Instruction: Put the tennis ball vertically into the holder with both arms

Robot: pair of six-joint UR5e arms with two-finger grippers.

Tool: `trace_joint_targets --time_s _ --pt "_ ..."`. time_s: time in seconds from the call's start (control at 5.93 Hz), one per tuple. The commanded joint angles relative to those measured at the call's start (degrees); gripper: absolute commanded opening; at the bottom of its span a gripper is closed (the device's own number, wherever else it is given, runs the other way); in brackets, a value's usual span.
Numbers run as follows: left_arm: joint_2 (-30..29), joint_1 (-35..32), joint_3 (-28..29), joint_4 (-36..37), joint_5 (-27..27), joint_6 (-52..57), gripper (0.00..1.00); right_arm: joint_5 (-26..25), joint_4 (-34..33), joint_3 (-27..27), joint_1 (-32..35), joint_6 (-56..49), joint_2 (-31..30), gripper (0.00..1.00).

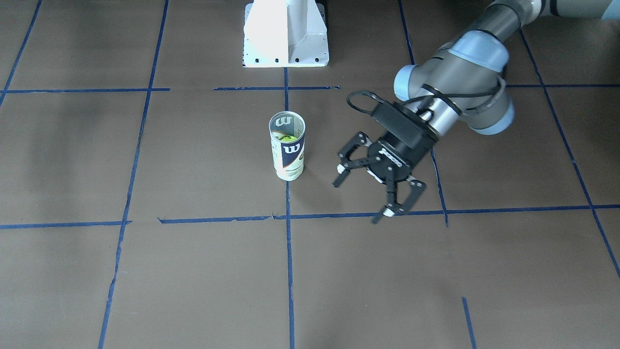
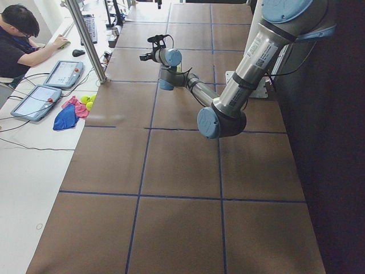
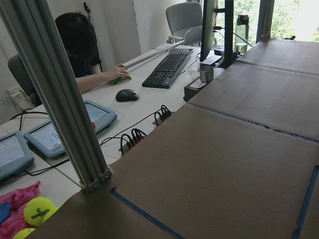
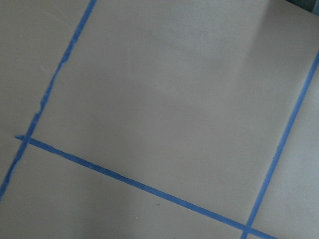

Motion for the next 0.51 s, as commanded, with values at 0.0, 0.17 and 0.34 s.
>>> trace_joint_targets --time_s 0.0,0.17,0.34 --pt "2.36 -7.23 0.63 9.11 -5.02 0.1 1.0 3.36 2.64 0.04 5.96 -4.47 -7.3 1.0" --pt "3.16 -10.13 1.6 16.1 -9.37 0.28 1.0 4.61 8.66 -0.31 7.47 -2.31 -12.3 1.0" --pt "3.17 -11.73 1.69 22.52 -9.76 3.06 1.0 4.62 8.99 0.04 7.49 2.41 -13.57 1.0"
